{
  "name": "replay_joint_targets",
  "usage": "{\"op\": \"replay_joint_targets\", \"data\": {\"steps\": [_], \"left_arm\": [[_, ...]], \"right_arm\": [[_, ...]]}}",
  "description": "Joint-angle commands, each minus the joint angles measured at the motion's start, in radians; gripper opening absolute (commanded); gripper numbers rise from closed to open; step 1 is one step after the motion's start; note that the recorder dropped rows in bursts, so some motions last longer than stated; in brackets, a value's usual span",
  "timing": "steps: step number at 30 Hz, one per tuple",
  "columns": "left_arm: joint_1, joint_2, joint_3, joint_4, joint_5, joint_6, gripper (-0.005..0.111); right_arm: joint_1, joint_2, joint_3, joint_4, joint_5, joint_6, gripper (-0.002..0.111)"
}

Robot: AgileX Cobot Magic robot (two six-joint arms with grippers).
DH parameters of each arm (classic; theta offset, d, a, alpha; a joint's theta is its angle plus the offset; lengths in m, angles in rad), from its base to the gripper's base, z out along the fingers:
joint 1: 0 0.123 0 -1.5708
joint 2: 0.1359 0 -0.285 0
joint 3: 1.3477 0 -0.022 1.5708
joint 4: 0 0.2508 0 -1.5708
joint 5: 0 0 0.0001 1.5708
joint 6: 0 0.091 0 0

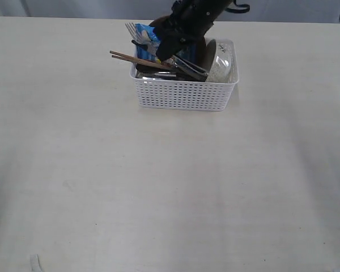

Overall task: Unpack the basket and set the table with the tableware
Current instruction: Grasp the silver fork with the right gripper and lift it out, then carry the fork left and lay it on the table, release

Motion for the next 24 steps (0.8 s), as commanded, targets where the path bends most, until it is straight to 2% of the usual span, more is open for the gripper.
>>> {"op": "replay_joint_targets", "data": {"steps": [1,6,12,18,20,21,24], "left_arm": [[-0.005,-0.002,0.002,-0.004,-0.001,-0.002,0.000],[-0.005,-0.002,0.002,-0.004,-0.001,-0.002,0.000],[-0.005,-0.002,0.002,-0.002,-0.001,-0.002,0.000],[-0.005,-0.002,0.002,-0.002,-0.001,-0.002,0.000],[-0.005,-0.002,0.002,-0.002,-0.001,-0.002,0.000],[-0.005,-0.002,0.002,-0.002,-0.001,-0.002,0.000],[-0.005,-0.002,0.002,-0.002,-0.001,-0.002,0.000]], "right_arm": [[-0.004,-0.063,-0.025,0.007,0.050,0.026,0.002],[0.002,-0.128,-0.021,-0.010,0.050,0.182,0.002],[0.066,-0.250,0.032,-0.136,0.050,0.381,0.002],[0.177,-0.370,0.205,-0.162,0.050,0.554,0.002],[0.235,-0.421,0.295,-0.167,-0.054,0.589,0.002],[0.312,-0.461,0.397,-0.177,-0.176,0.628,0.002],[0.458,-0.495,0.541,-0.173,-0.407,0.706,0.002]]}}
